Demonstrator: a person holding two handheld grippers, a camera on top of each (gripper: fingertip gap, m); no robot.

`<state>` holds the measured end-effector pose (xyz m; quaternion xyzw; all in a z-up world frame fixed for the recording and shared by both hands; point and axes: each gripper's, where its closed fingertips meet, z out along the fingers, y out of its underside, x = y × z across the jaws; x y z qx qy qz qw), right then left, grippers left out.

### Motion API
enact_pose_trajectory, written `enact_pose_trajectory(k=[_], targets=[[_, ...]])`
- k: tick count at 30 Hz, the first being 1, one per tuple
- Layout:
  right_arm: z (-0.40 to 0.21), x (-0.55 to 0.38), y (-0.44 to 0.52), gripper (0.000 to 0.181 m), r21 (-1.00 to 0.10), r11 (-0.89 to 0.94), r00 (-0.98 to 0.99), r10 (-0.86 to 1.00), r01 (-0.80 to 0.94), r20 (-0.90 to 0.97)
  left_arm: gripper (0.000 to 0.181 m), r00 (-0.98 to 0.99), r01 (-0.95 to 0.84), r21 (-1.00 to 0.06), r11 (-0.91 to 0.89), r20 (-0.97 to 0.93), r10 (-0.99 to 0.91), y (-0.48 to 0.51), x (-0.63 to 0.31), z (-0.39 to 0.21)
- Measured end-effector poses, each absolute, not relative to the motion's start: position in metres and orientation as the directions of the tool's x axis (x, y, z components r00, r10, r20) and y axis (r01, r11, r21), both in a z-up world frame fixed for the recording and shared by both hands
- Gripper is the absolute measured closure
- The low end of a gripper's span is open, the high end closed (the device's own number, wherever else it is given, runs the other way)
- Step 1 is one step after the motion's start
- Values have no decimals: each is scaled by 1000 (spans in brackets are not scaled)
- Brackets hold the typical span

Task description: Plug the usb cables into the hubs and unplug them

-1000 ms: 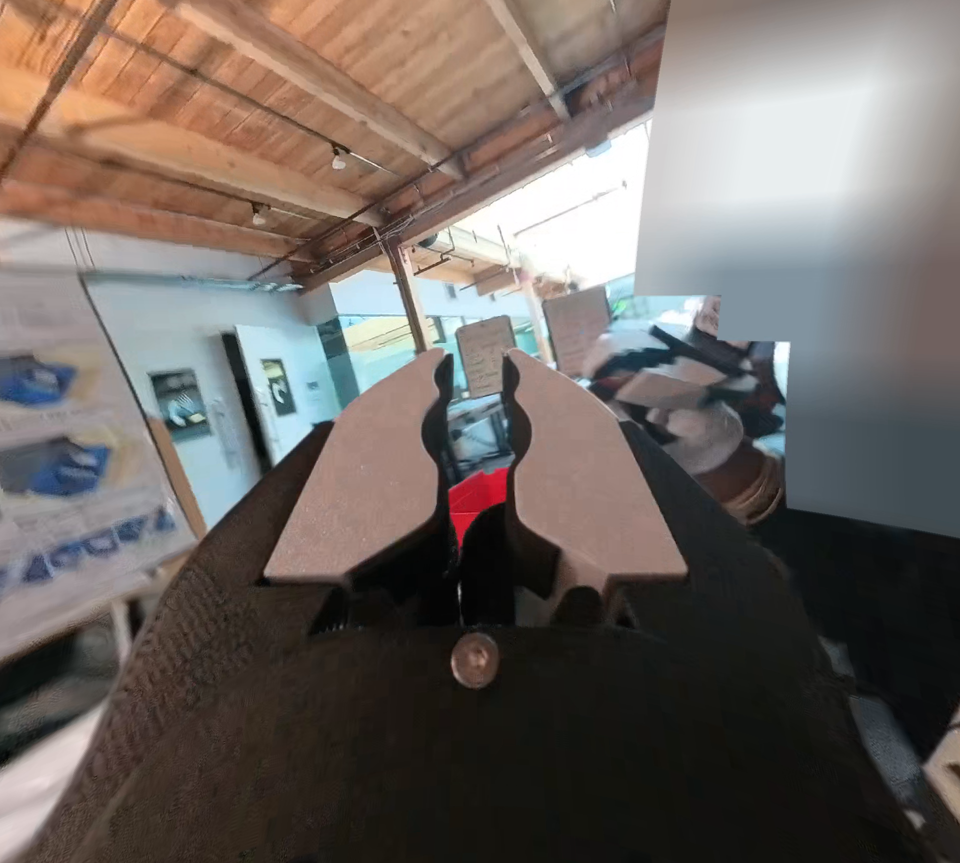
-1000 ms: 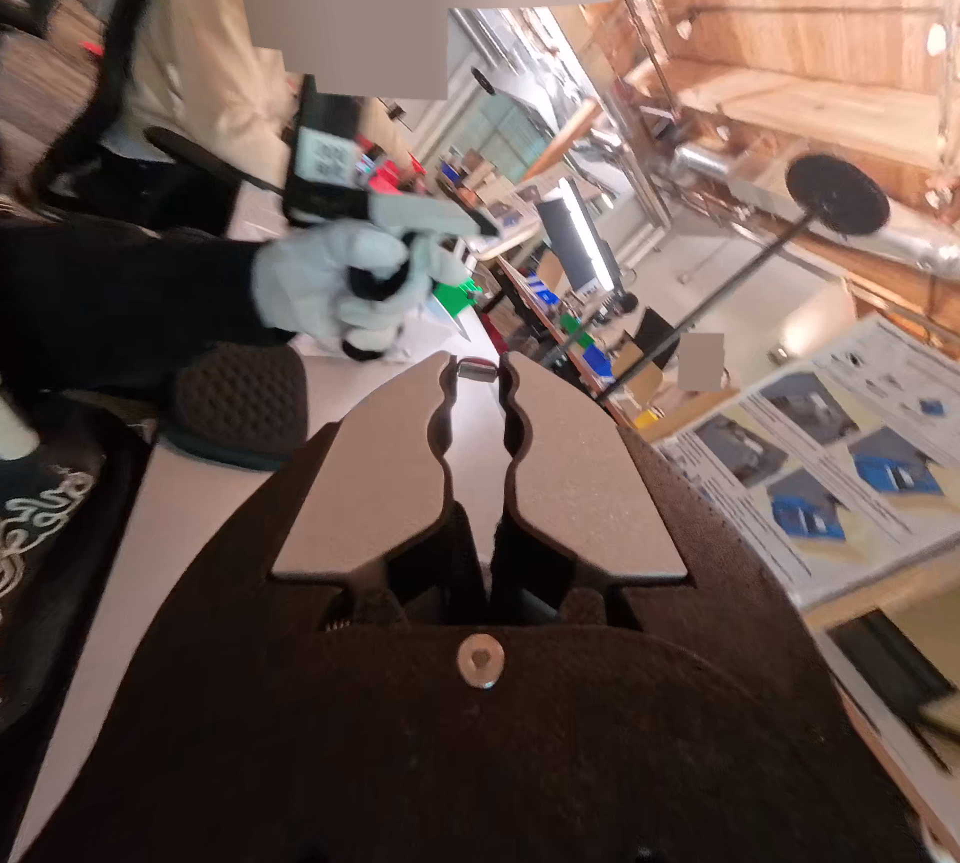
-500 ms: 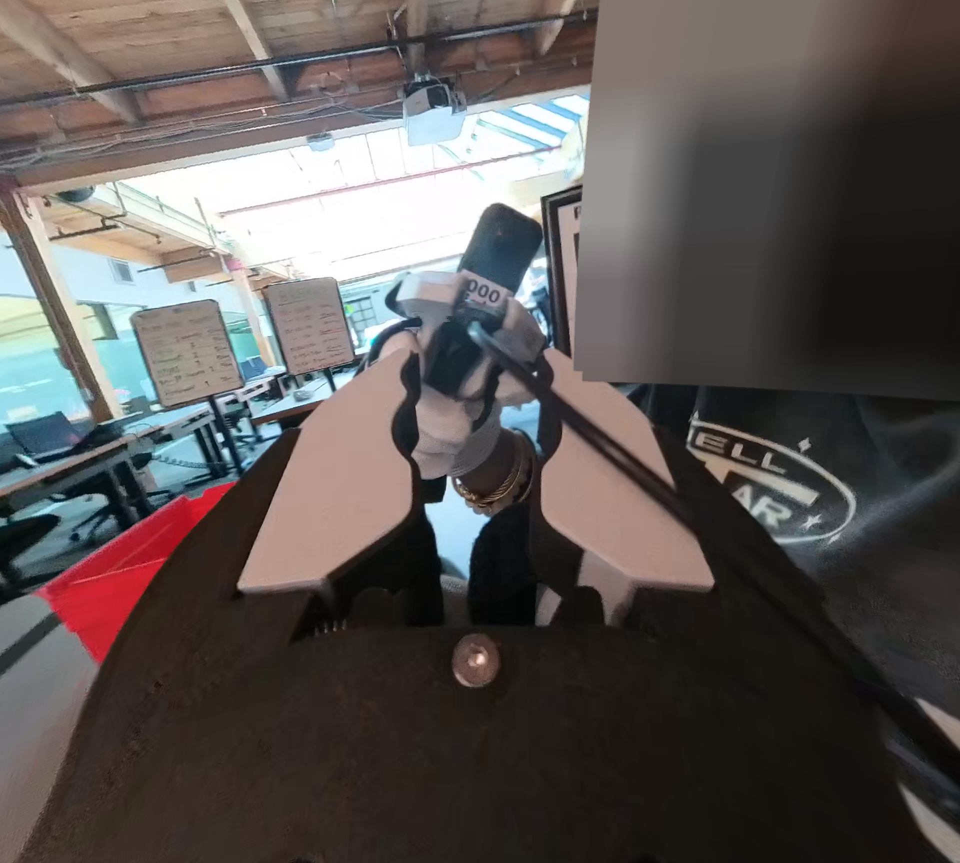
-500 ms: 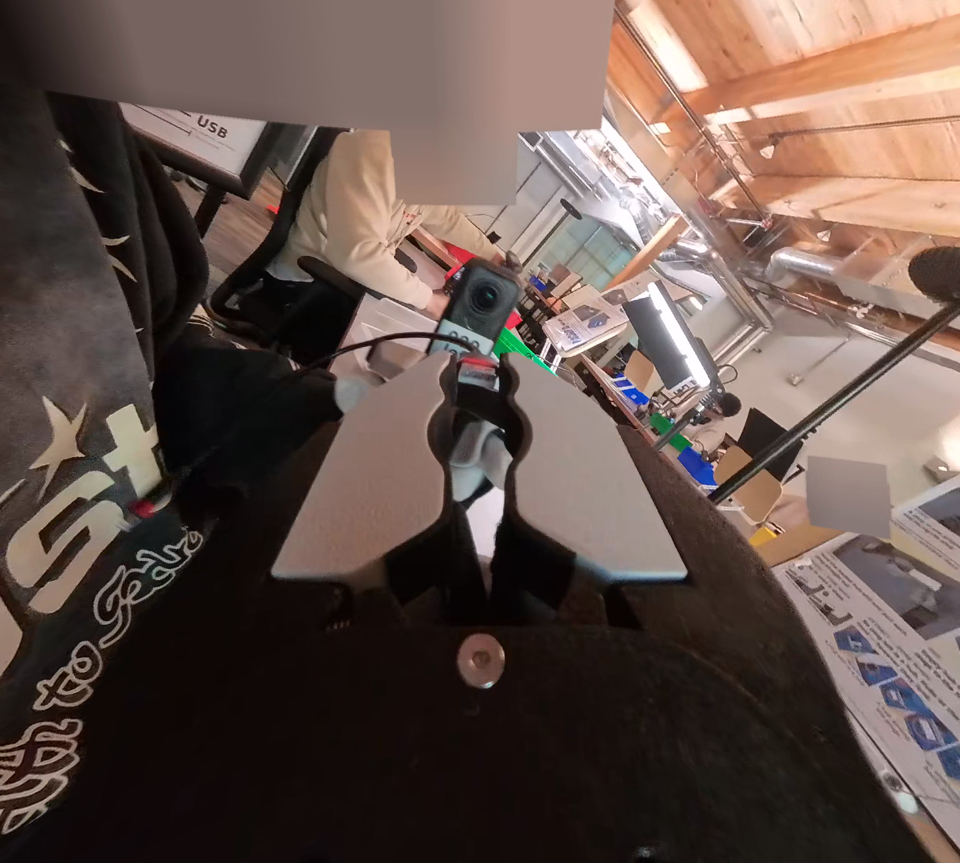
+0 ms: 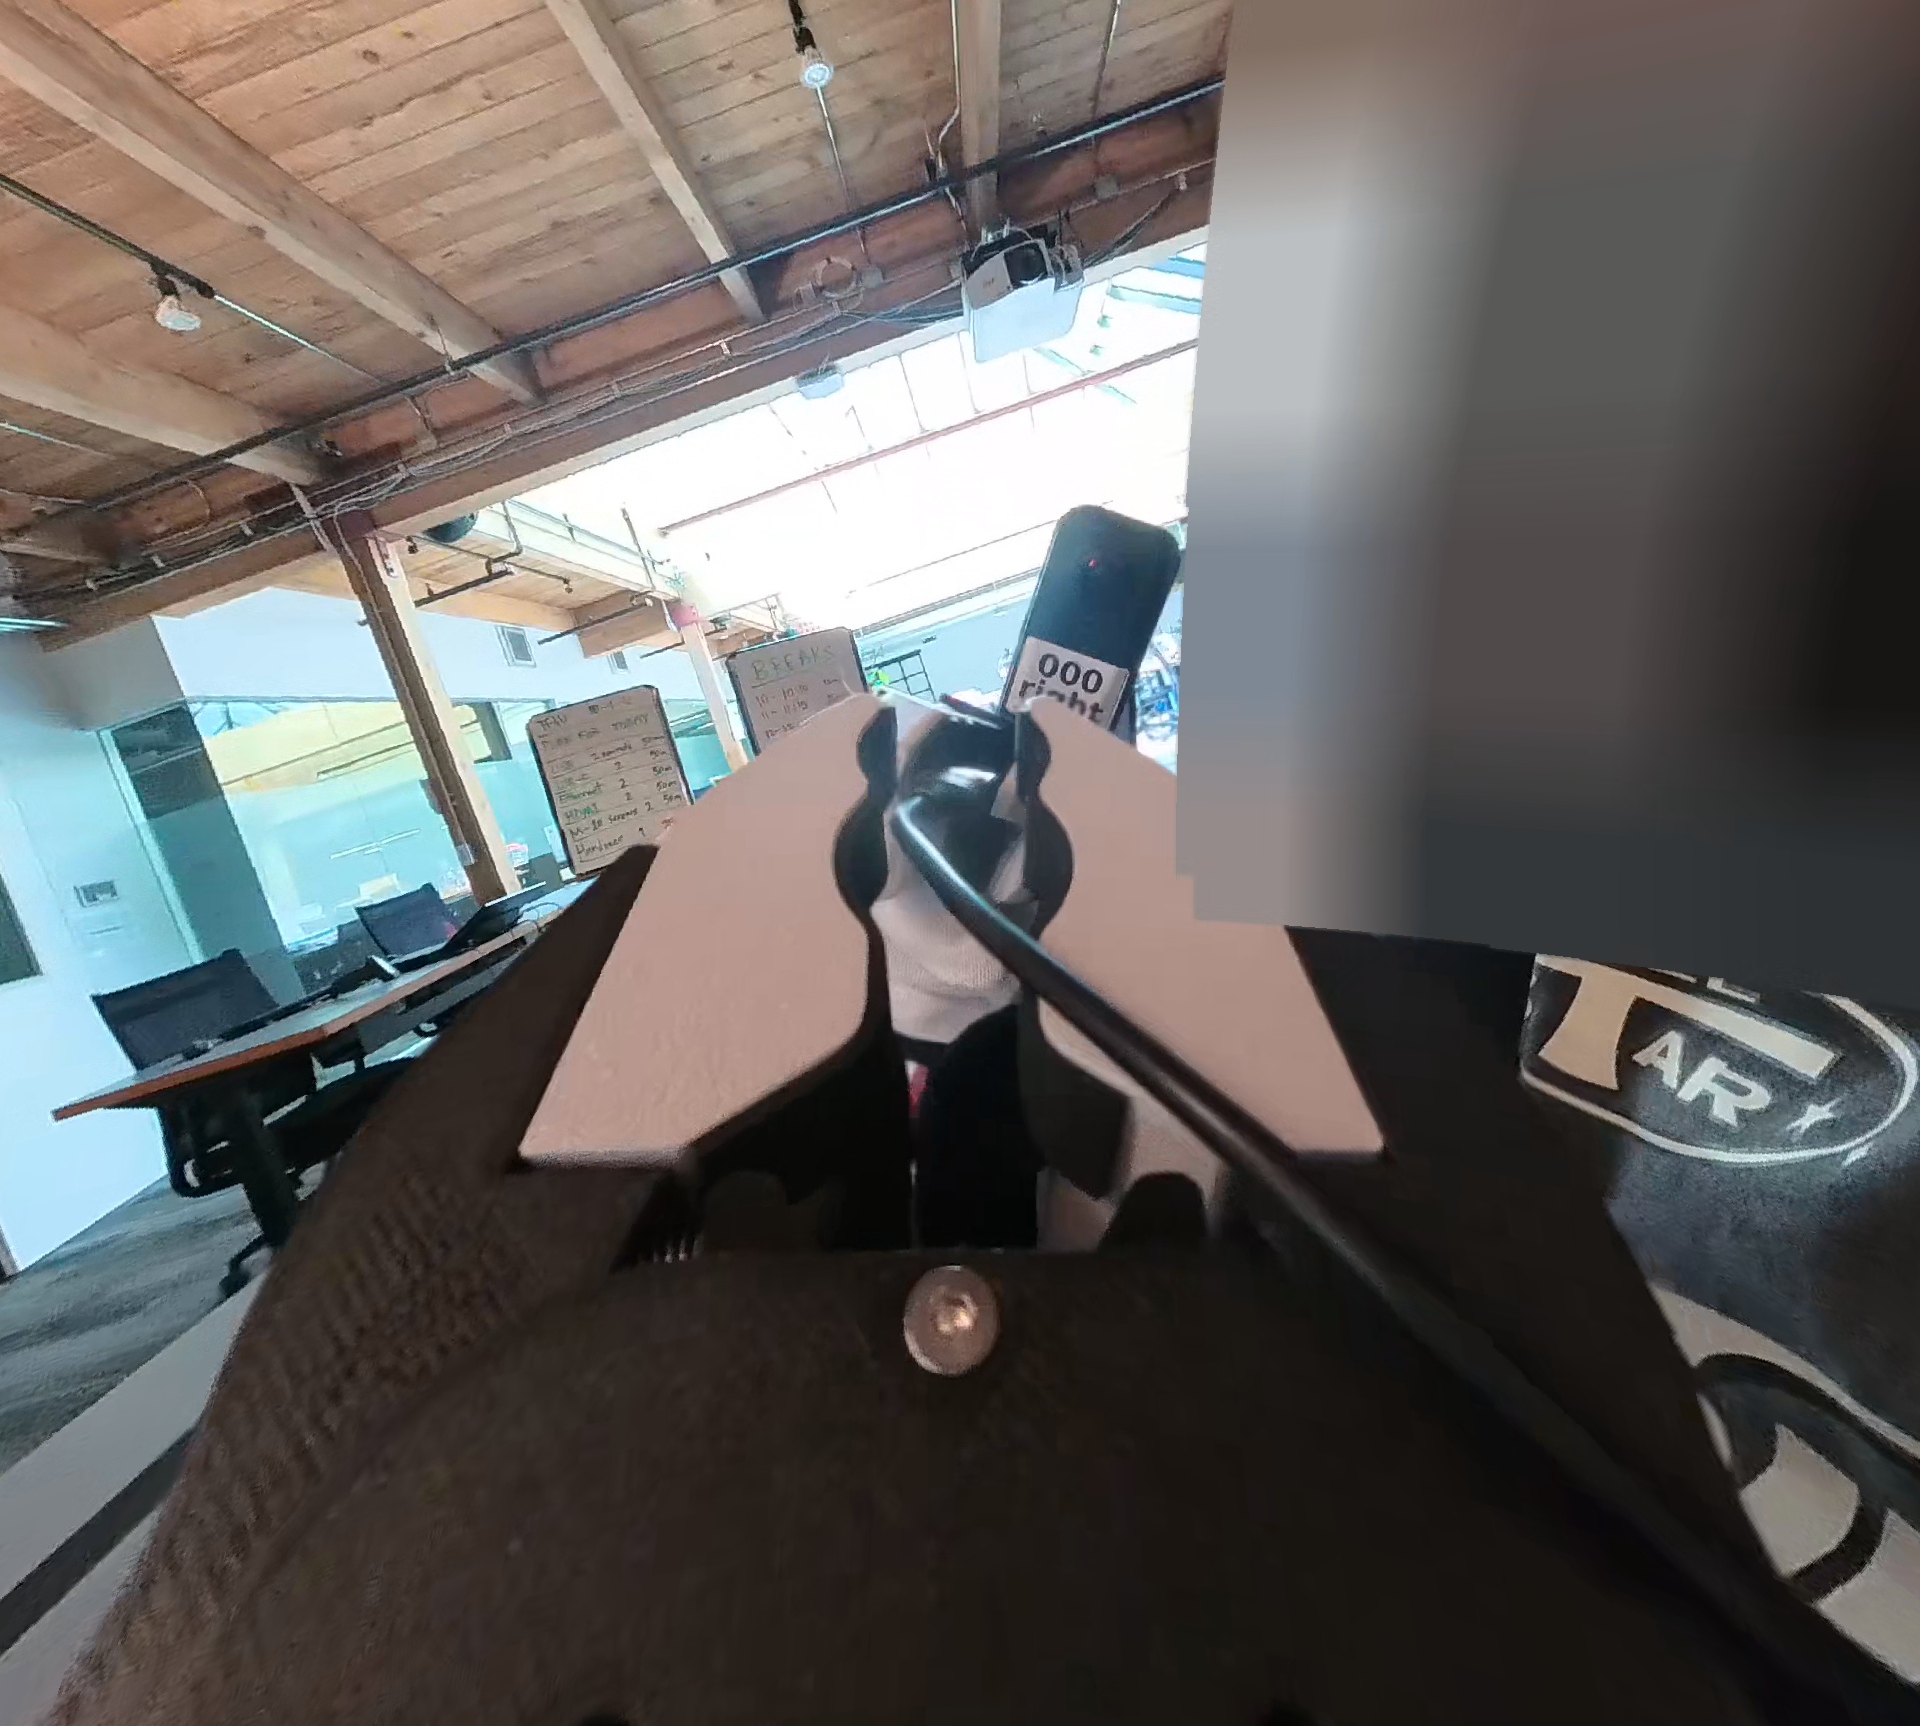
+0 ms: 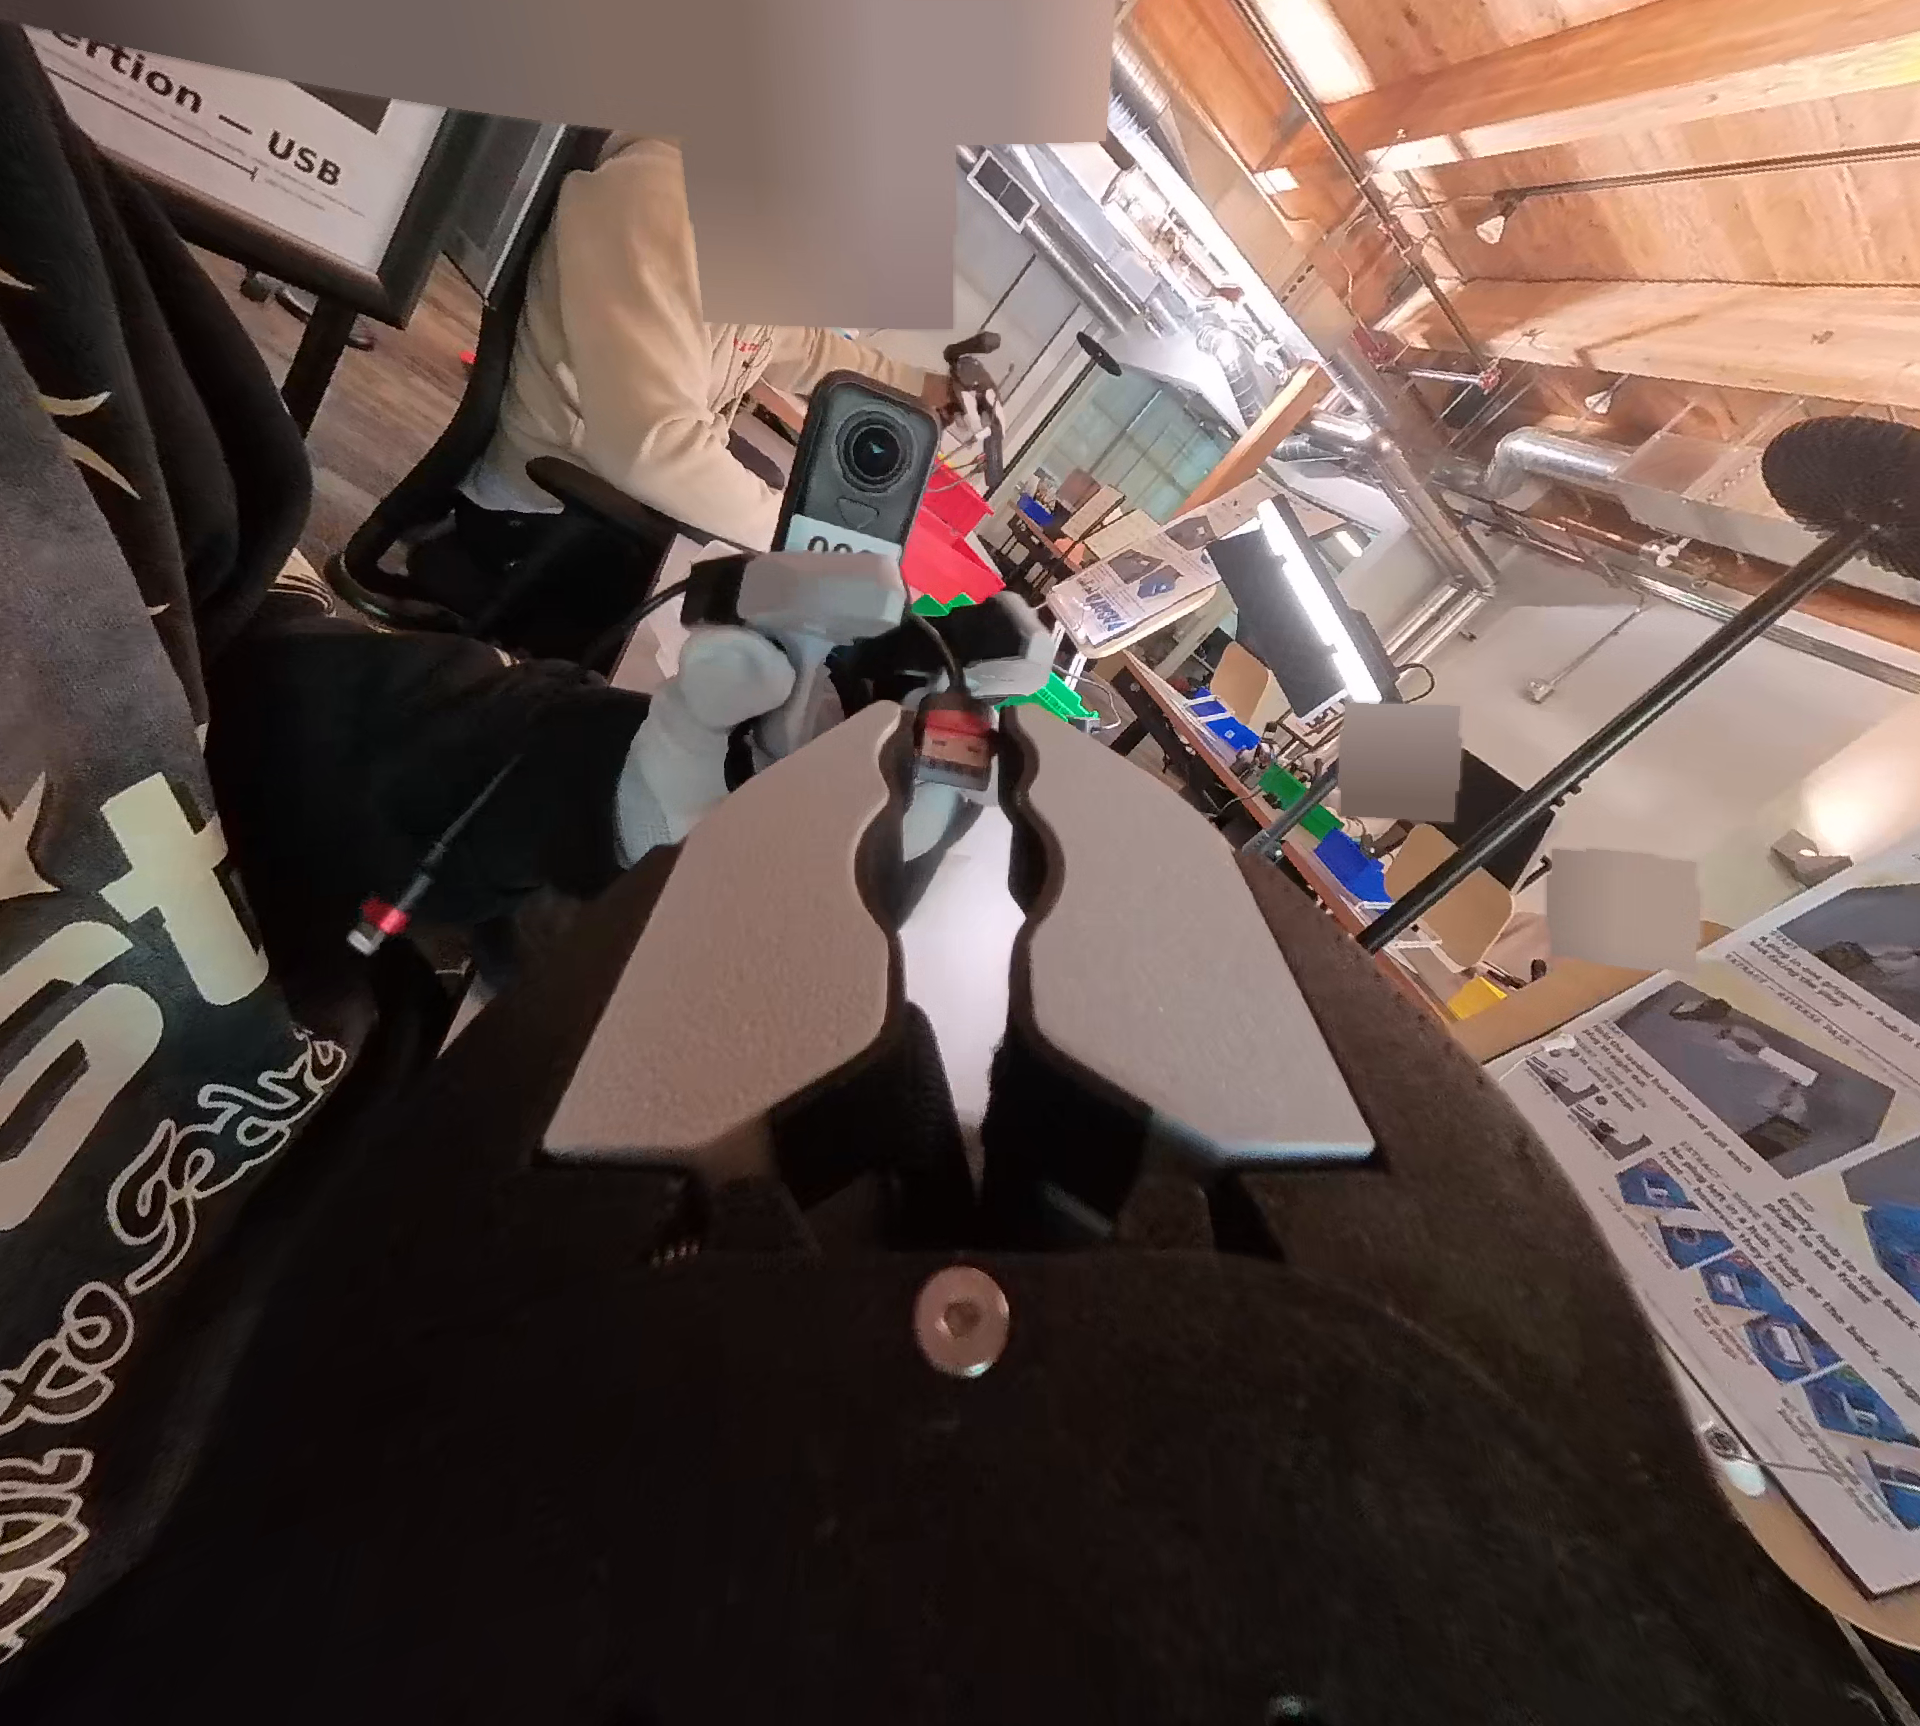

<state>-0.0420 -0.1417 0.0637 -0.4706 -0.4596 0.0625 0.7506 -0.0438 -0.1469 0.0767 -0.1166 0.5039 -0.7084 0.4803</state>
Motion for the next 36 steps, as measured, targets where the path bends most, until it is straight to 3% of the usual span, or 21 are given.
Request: enact_pose_trajectory(k=[5,9,16,36], targets=[[65,-42,-145,166,-758,558,565,524,338,638,168,-504,554,-833,-12,-324,-801,-147,-42,75],[67,-42,-145,166,-756,565,568,520,332,638,162,-485,530,-848,20,-323,-813,-143,-38,72],[62,-42,-143,166,-767,544,556,541,341,631,176,-466,528,-845,82,-369,-804,-143,-39,68],[59,-44,-147,166,-787,545,529,595,288,605,167,-460,492,-846,205,-452,-764,-148,-40,60]])
